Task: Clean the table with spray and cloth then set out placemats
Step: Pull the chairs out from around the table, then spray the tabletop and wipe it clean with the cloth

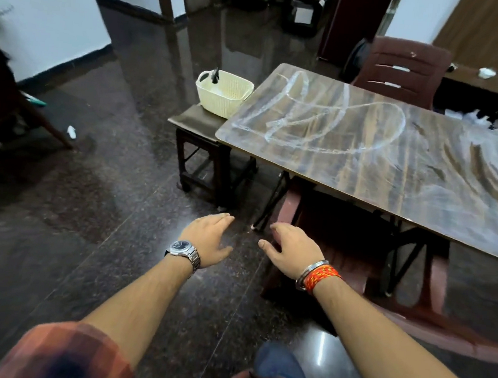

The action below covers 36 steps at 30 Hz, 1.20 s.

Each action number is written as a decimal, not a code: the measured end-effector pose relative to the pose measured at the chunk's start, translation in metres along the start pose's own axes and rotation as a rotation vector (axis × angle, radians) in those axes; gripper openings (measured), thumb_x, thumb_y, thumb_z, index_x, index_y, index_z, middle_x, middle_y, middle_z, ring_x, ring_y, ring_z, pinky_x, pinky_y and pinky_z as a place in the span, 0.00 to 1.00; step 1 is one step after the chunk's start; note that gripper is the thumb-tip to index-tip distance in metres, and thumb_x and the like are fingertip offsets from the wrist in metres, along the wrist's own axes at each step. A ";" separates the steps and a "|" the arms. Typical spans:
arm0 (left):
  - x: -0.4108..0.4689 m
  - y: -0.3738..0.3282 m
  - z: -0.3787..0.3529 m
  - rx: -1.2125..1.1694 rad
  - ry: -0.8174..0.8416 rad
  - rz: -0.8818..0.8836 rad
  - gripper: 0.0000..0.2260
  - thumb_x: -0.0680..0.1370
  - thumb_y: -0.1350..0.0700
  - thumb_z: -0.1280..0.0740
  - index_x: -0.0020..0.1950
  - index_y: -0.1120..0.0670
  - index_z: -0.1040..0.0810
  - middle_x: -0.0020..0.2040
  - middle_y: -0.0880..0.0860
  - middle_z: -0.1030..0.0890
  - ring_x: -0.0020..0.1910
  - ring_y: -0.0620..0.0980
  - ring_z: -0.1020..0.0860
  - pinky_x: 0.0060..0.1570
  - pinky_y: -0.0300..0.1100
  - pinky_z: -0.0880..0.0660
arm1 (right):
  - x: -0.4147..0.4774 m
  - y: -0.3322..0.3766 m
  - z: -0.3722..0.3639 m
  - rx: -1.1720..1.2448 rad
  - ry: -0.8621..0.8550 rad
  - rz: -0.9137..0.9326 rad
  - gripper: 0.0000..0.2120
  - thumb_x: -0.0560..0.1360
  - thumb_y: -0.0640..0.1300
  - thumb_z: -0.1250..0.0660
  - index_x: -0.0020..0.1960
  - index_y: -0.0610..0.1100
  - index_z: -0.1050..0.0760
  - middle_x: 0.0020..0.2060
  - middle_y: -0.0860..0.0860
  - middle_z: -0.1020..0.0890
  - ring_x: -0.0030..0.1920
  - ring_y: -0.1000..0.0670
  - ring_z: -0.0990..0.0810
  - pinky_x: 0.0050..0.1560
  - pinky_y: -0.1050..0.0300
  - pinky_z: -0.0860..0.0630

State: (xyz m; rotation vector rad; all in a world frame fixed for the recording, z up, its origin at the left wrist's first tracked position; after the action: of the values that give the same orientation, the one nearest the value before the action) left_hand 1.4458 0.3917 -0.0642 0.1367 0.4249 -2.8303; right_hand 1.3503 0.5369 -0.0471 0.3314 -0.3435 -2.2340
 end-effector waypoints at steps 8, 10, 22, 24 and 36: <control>0.095 0.114 0.025 -0.039 0.012 0.125 0.32 0.79 0.44 0.34 0.80 0.54 0.37 0.79 0.52 0.33 0.76 0.52 0.32 0.73 0.44 0.38 | 0.159 0.016 -0.033 -0.002 0.076 0.024 0.31 0.76 0.59 0.38 0.73 0.44 0.37 0.70 0.48 0.31 0.70 0.46 0.33 0.68 0.49 0.31; 0.119 0.145 0.035 -0.066 0.034 0.179 0.32 0.79 0.44 0.34 0.80 0.53 0.38 0.79 0.51 0.33 0.76 0.52 0.31 0.72 0.44 0.36 | 0.203 0.020 -0.031 0.010 0.088 0.037 0.30 0.76 0.57 0.37 0.73 0.43 0.37 0.70 0.47 0.30 0.69 0.45 0.32 0.67 0.49 0.31; 0.267 0.310 0.079 -0.188 0.104 0.439 0.35 0.79 0.42 0.34 0.82 0.52 0.43 0.81 0.52 0.36 0.76 0.54 0.31 0.73 0.45 0.34 | 0.445 0.047 -0.022 0.062 0.146 0.019 0.25 0.75 0.54 0.37 0.68 0.43 0.34 0.63 0.47 0.27 0.65 0.44 0.30 0.63 0.48 0.30; 0.298 0.332 0.079 -0.193 0.120 0.431 0.36 0.79 0.43 0.34 0.82 0.53 0.43 0.81 0.53 0.36 0.76 0.54 0.32 0.73 0.45 0.34 | 0.475 0.049 -0.027 0.088 0.149 0.010 0.26 0.75 0.53 0.36 0.69 0.43 0.34 0.65 0.47 0.28 0.66 0.44 0.31 0.66 0.49 0.32; 0.543 0.423 0.122 -0.157 0.210 0.224 0.38 0.79 0.43 0.33 0.82 0.54 0.46 0.78 0.57 0.32 0.68 0.60 0.24 0.65 0.50 0.27 | 0.653 0.016 -0.013 0.157 0.069 -0.313 0.28 0.76 0.55 0.37 0.72 0.45 0.35 0.76 0.48 0.40 0.75 0.45 0.43 0.72 0.45 0.38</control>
State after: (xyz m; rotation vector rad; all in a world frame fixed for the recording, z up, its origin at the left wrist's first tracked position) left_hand 1.0395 -0.1725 -0.1361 0.4238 0.6329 -2.5607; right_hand 0.9609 0.0190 -0.1326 0.5784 -0.4578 -2.4992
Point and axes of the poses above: each hand's wrist, its own x-axis towards the middle knuckle, its own z-axis out of the back of the hand, y = z × x, the point moved 9 cm from there along x, towards the middle knuckle
